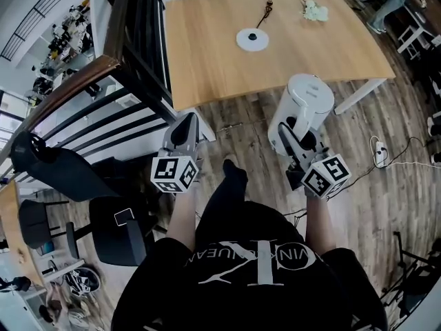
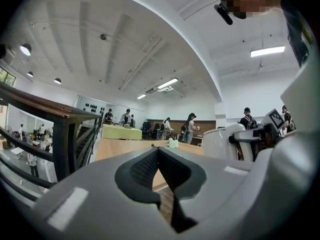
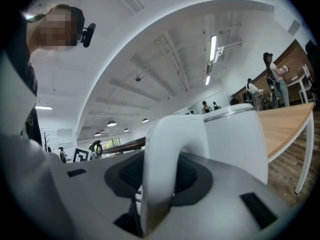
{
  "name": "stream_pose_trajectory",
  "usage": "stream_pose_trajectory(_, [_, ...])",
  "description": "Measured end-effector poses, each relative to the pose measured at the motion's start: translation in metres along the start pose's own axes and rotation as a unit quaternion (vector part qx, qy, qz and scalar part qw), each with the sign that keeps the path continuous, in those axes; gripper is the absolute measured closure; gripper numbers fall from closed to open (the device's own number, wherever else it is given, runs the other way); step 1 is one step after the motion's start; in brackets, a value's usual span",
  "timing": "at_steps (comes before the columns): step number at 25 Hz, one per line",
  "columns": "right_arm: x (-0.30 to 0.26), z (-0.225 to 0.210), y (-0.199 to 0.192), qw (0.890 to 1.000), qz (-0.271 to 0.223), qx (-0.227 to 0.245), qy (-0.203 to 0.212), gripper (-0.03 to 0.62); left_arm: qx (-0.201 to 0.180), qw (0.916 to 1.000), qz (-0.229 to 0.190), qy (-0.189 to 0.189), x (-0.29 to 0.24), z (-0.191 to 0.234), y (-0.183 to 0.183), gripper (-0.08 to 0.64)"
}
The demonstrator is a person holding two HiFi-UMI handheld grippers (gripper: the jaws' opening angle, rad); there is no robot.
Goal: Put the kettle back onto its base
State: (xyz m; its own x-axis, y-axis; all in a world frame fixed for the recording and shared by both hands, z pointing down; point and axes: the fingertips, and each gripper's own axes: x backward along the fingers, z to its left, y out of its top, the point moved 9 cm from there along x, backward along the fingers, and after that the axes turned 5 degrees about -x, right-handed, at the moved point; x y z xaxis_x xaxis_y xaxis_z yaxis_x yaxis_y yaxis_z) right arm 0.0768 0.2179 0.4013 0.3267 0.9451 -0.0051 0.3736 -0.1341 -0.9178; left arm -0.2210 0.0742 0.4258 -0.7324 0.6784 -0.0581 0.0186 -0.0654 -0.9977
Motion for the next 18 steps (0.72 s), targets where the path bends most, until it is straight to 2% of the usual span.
stream_pose_trajectory(10, [-0.047, -0.032, 0.048, 0.999, -0.01, 0.021, 0.022, 0.463, -0.001, 0.9999, -0.009, -0.012, -0.085, 0.019, 0.009, 0.548])
stream_pose_trajectory(18, [-0.091, -0.068, 0.078, 0.999, -0.01, 0.024, 0.035, 0.463, 0.006, 0.9995, 0.005, -0.03, -0.16, 0.033, 0.012, 0.548])
